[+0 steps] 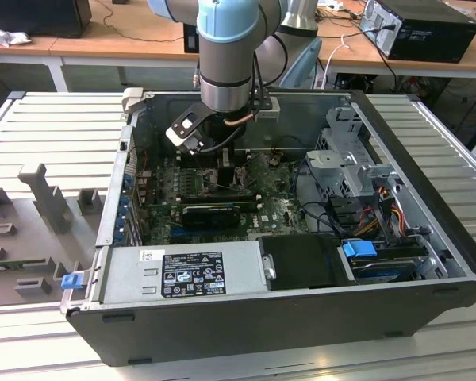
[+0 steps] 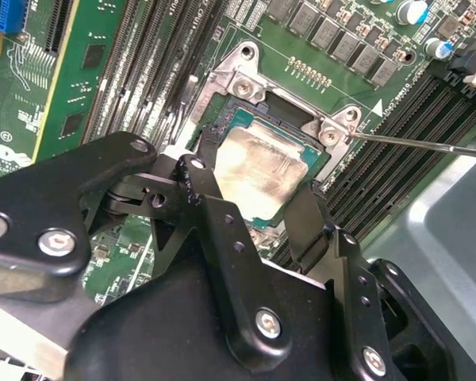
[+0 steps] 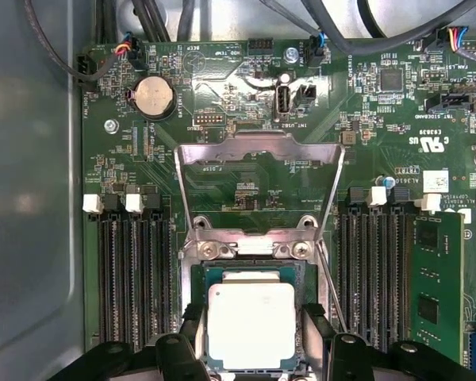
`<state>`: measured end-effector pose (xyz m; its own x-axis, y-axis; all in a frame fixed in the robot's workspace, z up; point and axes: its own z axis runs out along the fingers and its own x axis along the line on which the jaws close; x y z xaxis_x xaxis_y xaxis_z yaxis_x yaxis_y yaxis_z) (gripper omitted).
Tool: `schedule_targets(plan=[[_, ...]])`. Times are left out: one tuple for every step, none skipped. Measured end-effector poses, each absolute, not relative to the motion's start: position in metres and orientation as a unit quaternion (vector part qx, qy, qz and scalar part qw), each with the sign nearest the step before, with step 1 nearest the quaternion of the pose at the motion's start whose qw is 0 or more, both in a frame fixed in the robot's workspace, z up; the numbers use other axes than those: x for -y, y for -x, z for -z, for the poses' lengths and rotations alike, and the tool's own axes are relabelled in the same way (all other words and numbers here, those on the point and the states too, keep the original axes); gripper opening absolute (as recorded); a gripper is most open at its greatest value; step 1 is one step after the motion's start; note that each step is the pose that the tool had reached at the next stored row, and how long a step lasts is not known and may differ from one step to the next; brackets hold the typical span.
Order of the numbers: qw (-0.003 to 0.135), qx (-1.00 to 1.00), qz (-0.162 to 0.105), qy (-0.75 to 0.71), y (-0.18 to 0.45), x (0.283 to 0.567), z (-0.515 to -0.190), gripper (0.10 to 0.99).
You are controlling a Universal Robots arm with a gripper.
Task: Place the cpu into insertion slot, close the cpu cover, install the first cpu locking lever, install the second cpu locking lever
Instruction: 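Place the cpu into insertion slot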
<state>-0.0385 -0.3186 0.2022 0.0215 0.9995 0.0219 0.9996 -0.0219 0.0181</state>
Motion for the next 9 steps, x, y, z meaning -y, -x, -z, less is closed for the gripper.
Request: schedule_targets(plan=[[0.0,0.699,0.013,0.715,0.0385,0.3187,-0.2022,0.604],[0.0,0.699,0.013,0.715,0.0385,0.3187,-0.2022,0.604],[-0.001,0.699,0.012,0.715,0.0386,0.3187,-0.2022,0.604],[-0.001,0.699,0.012,0.715,0.0385,0.3187,-0.2021,0.604],[-0.003,0.699,0.01,0.715,0.0386,0.3187,-0.2021,0.604],[-0.005,0.699,0.008,0.715,0.0386,0.3187,-0.2021,0.604],[-0.006,0.699,0.007,0.715,0.0385,0.3187,-0.2021,0.604],[-0.007,0.699,0.006,0.715,0.0385,0.3187,-0.2021,0.604],[-0.007,0.699,0.006,0.715,0.0385,0.3188,-0.2021,0.604]])
